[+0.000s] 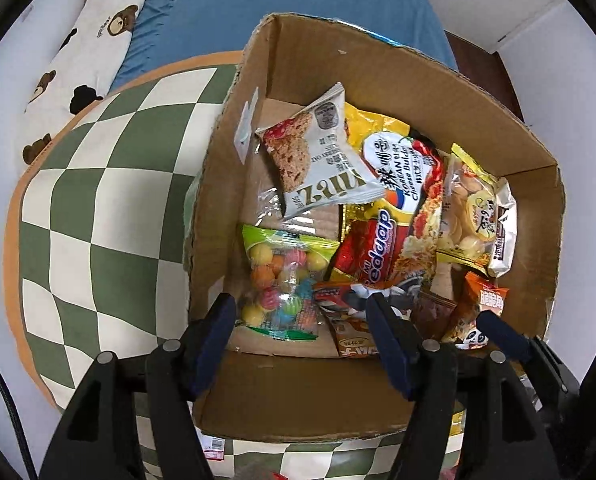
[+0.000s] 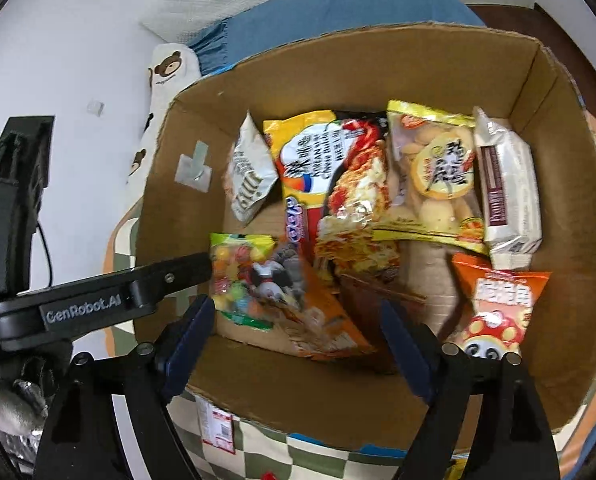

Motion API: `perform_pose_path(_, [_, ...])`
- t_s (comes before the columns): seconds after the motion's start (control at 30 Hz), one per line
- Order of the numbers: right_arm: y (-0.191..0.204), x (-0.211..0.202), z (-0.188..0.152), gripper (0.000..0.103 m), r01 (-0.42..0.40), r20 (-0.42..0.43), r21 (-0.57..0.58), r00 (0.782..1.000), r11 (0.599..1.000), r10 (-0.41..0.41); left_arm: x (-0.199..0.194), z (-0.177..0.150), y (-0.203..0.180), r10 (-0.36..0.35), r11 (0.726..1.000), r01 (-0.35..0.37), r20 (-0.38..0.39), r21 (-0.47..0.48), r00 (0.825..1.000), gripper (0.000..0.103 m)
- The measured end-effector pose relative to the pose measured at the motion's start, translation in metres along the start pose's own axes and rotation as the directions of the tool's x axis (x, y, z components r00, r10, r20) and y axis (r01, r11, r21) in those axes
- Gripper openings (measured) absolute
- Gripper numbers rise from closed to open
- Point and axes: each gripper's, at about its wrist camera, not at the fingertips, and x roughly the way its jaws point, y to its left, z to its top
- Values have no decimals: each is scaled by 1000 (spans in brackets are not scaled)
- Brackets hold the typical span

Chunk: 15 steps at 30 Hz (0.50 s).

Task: Organize snacks
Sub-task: 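Carry candy bag and panda bag into the box and open both tools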

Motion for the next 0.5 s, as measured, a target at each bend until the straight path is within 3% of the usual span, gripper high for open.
perform_pose_path(0.3, [-23,-23,-18,87,167,67,-18,984,986,-165,-19,-33,-14,37,999,-40,121,23,992,66])
perform_pose_path(0.5, [-34,-46,-37,87,225,116,-25,969,974,-220,-29,-63,-27,58,996,-71,202,56,978,66])
